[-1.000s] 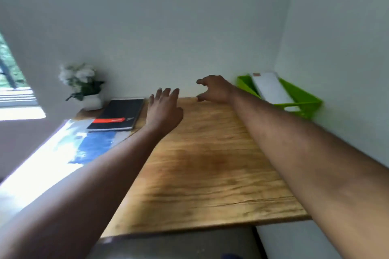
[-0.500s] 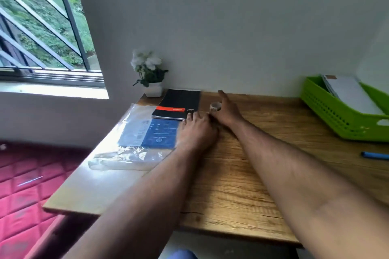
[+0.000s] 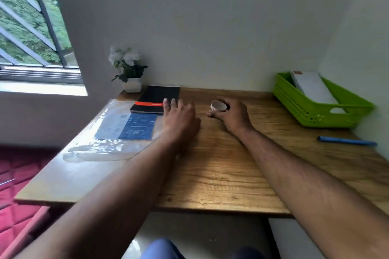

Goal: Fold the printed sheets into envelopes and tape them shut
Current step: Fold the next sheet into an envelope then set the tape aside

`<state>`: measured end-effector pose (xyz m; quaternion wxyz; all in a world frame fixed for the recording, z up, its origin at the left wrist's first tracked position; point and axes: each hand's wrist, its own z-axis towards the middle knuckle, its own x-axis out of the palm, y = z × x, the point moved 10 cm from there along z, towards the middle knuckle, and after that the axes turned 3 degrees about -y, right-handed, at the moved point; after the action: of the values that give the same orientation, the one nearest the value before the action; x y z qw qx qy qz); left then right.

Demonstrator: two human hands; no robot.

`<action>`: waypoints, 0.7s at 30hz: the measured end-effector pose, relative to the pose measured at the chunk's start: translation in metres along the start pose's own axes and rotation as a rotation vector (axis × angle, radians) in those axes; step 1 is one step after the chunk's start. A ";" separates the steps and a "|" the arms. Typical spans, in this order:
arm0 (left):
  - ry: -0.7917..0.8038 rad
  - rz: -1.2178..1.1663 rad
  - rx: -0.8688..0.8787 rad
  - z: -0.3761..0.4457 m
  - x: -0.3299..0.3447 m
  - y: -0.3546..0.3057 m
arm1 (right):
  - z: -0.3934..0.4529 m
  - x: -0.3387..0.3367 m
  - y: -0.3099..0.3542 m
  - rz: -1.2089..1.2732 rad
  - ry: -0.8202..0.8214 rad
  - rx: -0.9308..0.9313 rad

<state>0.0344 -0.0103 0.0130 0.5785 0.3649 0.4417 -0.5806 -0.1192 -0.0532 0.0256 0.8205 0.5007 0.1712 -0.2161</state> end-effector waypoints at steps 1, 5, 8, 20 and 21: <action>-0.028 0.002 0.034 -0.001 -0.006 -0.014 | -0.006 -0.019 0.000 -0.021 -0.015 -0.023; 0.002 -0.159 0.205 -0.009 -0.011 -0.103 | -0.031 -0.116 -0.019 -0.075 -0.127 -0.070; 0.096 -0.404 0.250 -0.012 -0.007 -0.166 | -0.051 -0.187 -0.045 -0.108 -0.236 -0.024; 0.184 -0.609 0.221 -0.014 0.026 -0.306 | -0.114 -0.324 -0.156 -0.327 -0.270 0.192; 0.191 -0.616 0.209 -0.012 0.029 -0.307 | -0.113 -0.322 -0.158 -0.344 -0.262 0.192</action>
<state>-0.2731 -0.0274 0.0098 0.2912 0.3244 0.5217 -0.7333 -0.4829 0.0429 0.0185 0.7355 0.5075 0.1248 -0.4311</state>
